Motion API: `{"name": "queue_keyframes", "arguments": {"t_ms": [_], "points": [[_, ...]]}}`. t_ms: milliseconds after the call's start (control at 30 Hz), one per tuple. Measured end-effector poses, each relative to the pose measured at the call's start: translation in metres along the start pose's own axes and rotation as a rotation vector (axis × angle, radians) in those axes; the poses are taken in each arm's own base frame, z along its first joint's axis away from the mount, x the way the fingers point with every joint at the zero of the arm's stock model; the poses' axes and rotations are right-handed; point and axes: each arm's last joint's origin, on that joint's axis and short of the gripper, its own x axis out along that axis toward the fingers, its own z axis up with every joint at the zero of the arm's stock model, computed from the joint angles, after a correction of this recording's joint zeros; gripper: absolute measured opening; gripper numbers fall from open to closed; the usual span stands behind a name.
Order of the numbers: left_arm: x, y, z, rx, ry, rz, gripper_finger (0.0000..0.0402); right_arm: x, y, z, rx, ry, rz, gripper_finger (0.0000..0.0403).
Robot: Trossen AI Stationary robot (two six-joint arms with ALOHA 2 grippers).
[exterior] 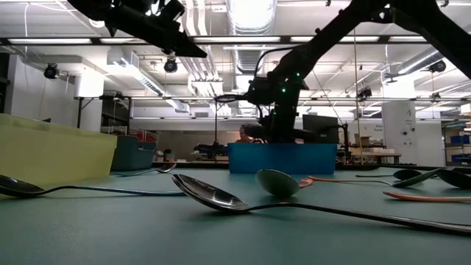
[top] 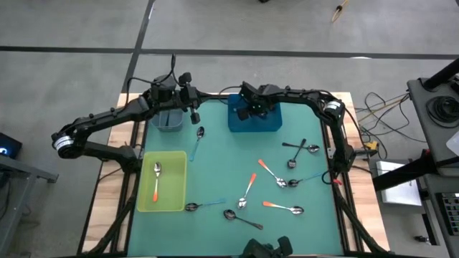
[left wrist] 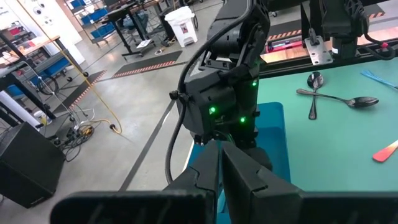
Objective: Sort silverware by color (type)
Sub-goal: Put the blue spoon into the dark blue bin
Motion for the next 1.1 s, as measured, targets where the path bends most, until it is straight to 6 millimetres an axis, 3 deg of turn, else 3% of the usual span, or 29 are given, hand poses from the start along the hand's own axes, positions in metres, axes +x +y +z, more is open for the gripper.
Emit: {"name": "queue_keyframes", "arguments": {"t_ms": [500, 1100], "points": [[0.000, 0.000, 0.000, 0.000, 0.000, 0.000, 0.0000, 0.000, 0.005, 0.013, -0.029, -0.168, 0.015, 0.0013], [0.000, 0.000, 0.000, 0.008, -0.003, 0.002, 0.0000, 0.001, 0.010, 0.000, -0.046, -0.100, 0.004, 0.0013]]}}
